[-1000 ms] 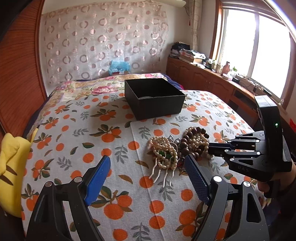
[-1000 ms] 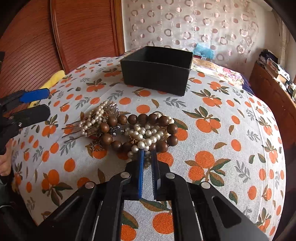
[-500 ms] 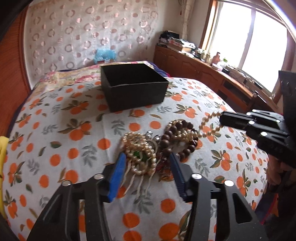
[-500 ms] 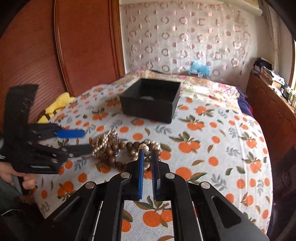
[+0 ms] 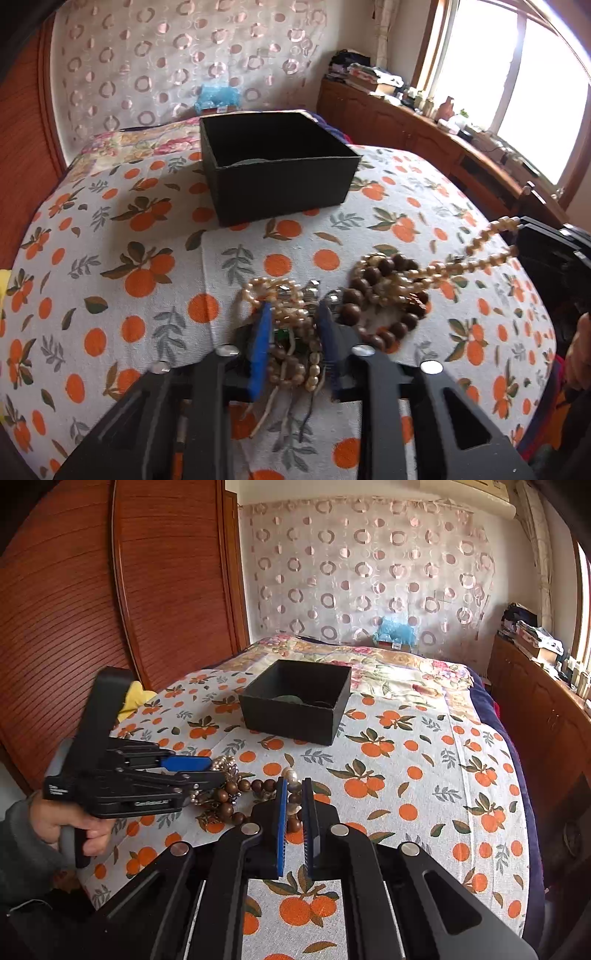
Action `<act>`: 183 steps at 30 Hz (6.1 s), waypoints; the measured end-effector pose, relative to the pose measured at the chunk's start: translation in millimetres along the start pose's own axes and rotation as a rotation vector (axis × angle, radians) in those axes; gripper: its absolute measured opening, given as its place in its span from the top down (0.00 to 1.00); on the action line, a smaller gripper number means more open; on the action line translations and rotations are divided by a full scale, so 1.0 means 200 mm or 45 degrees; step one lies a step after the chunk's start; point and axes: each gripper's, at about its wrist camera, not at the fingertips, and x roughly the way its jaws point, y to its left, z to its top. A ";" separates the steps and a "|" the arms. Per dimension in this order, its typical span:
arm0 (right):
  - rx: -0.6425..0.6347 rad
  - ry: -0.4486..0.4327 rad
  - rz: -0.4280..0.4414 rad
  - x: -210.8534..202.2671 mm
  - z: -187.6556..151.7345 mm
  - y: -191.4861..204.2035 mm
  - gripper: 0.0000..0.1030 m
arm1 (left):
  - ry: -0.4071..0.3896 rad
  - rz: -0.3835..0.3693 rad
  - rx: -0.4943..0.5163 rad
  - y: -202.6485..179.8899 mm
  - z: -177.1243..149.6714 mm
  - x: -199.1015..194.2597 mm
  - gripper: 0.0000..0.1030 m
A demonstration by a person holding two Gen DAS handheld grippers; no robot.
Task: Organize jewelry
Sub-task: 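Lift the pearl strands with both grippers and carry them toward the black box, then lower the pearl strands into the black box and open both grippers, then move the right gripper to the wooden bead bracelet and grasp it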
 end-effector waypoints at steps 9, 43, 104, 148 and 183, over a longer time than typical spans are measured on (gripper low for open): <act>-0.031 -0.057 0.003 -0.08 0.12 0.03 0.92 | -0.122 -0.051 -0.016 0.03 0.03 -0.17 0.92; -0.057 -0.162 -0.001 -0.18 0.34 0.00 0.92 | -0.379 -0.076 0.025 0.02 0.22 -0.64 0.97; -0.116 -0.280 0.047 -0.07 0.95 -0.12 0.92 | -0.516 -0.044 0.114 0.04 0.97 -0.69 0.97; -0.114 -0.107 0.068 0.26 0.96 -0.14 0.91 | -0.224 0.043 0.021 0.29 0.74 -0.09 0.70; 0.025 0.267 0.036 0.48 -0.02 -0.11 0.80 | -0.154 0.052 0.032 0.15 -0.10 -0.28 0.43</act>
